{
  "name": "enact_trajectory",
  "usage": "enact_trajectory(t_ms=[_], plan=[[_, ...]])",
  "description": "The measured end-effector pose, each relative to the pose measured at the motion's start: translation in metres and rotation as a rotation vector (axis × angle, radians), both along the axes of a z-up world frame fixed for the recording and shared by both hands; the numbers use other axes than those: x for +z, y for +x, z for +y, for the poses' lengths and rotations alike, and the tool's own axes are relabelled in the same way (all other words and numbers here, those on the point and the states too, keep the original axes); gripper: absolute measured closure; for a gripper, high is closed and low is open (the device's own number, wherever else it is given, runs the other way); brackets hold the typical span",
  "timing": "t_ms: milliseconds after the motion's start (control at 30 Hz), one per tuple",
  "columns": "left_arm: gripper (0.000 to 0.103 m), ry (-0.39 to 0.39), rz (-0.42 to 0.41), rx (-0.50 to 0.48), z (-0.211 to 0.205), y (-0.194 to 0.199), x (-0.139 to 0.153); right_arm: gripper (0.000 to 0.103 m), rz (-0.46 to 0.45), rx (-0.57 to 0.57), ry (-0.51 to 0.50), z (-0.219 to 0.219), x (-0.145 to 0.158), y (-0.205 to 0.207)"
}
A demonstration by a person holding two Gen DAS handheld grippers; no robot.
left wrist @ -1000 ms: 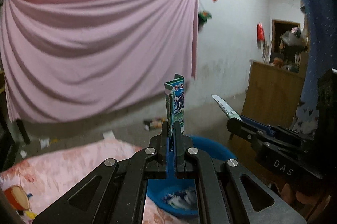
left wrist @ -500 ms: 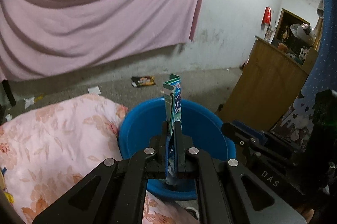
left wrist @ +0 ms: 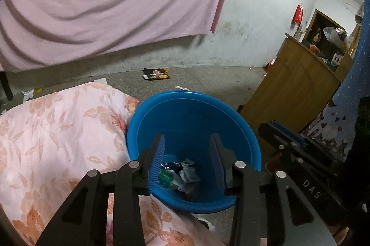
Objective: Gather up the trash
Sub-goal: 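Open both grippers to drop the tube and packet into the basin, then move both tools back over the bed toward the red cup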
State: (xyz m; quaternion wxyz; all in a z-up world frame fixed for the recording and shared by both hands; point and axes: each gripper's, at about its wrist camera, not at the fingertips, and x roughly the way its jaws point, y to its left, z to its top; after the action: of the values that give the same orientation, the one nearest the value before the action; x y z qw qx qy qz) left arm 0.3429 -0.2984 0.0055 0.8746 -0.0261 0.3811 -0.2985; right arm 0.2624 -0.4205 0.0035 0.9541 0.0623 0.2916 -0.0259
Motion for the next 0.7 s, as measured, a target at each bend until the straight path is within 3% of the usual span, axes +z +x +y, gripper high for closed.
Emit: enact_trajectory(t_ms=[400, 600, 700], plan=[[0.060, -0.045, -0.109, 0.098, 0.045, -0.014, 0.026, 0.071, -0.075, 0.016, -0.070, 0.013, 0.030, -0.010], [0.045, -0.077, -0.186, 0.144, 0.069, -0.024, 0.050, 0.063, -0.124, 0.033, -0.087, 0.026, 0.050, -0.016], [0.020, -0.091, -0.238, 0.189, 0.088, -0.032, 0.060, 0.054, -0.150, 0.043, -0.091, 0.035, 0.060, -0.018]])
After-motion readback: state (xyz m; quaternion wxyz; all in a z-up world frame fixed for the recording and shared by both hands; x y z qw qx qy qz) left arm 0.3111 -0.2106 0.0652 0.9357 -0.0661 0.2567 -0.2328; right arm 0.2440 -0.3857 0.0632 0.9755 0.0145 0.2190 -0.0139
